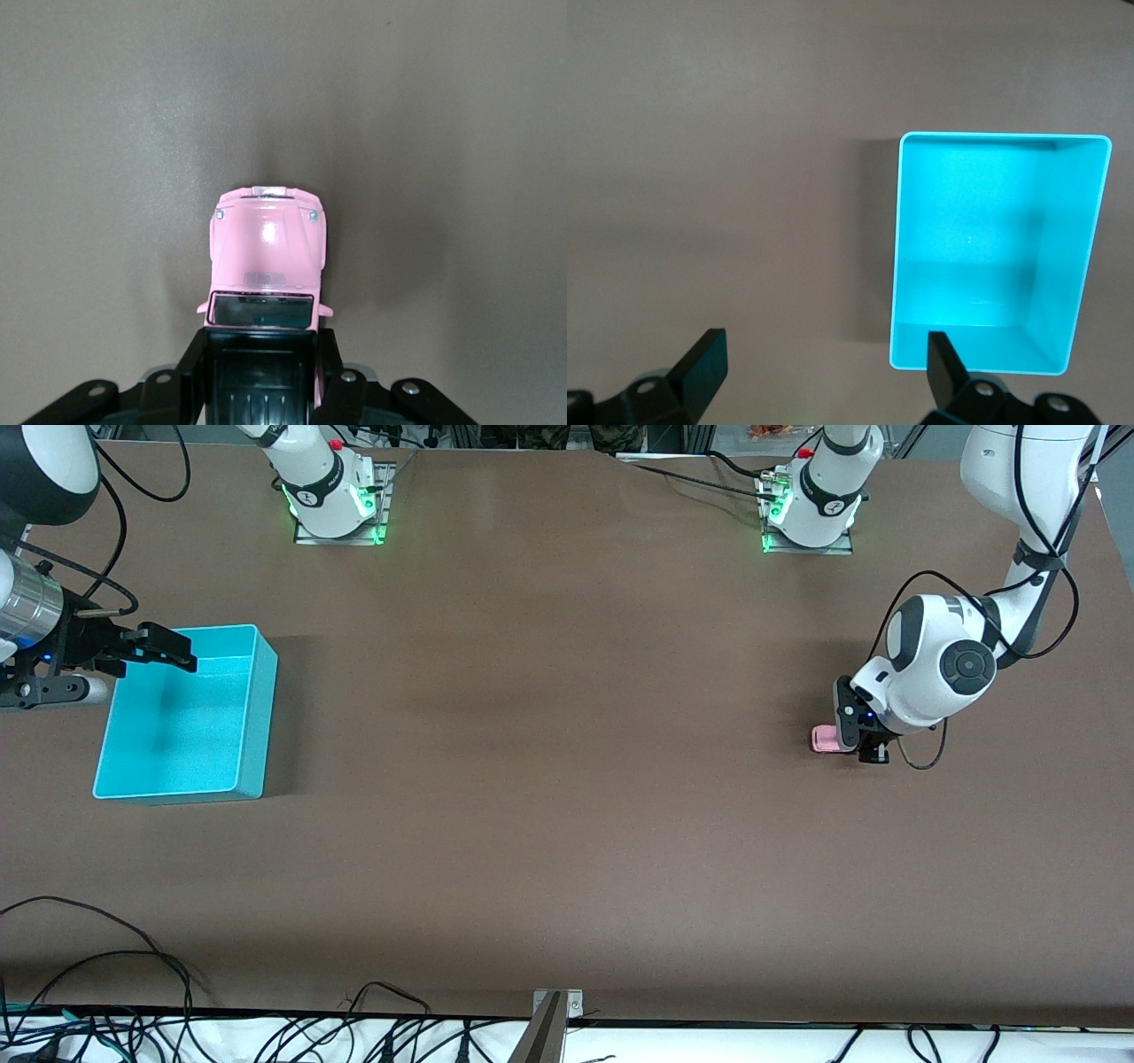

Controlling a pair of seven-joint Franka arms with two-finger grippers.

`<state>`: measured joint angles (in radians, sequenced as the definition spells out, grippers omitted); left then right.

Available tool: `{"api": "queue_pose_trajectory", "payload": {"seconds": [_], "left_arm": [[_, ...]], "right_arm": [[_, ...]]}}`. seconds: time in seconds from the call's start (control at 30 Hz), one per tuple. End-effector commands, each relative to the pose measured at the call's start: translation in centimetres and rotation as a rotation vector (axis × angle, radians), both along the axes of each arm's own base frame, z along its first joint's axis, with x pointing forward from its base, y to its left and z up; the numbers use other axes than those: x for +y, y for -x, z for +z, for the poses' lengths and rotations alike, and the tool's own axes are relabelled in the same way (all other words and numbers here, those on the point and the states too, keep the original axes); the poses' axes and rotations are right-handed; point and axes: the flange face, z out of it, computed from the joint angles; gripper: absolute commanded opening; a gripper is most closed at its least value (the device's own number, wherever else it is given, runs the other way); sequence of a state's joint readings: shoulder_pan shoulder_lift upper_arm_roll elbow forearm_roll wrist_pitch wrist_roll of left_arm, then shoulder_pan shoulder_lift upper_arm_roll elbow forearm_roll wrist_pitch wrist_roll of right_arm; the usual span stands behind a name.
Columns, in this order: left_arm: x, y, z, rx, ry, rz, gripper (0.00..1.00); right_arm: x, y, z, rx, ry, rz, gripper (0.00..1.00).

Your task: Wind and store pink jeep toy

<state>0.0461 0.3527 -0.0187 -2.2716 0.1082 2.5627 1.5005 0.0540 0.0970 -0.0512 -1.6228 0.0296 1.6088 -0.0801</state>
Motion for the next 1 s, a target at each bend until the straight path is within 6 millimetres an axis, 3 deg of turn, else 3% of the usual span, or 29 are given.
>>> {"api": "queue_pose_trajectory", "payload": {"seconds": [0.0,0.5,0.97], "left_arm": [[0.6,0.1,-3.1,-0.005,0.001,-0.019,0.00],[2.3,-0.1,-3.5,-0.027,0.007,-0.064,0.00],[6.8,0.4,-4.1,-0.015,-0.020,-0.013,0.00]], "right_arm": [[-0.2,-0.1,0.3,0.006,0.010,-0.001,1.00],[-0.2,-0.1,0.4,0.004,0.010,-0.001,1.00],[-0.2,-0.1,0.3,0.006,0.010,-0.001,1.00]]}}
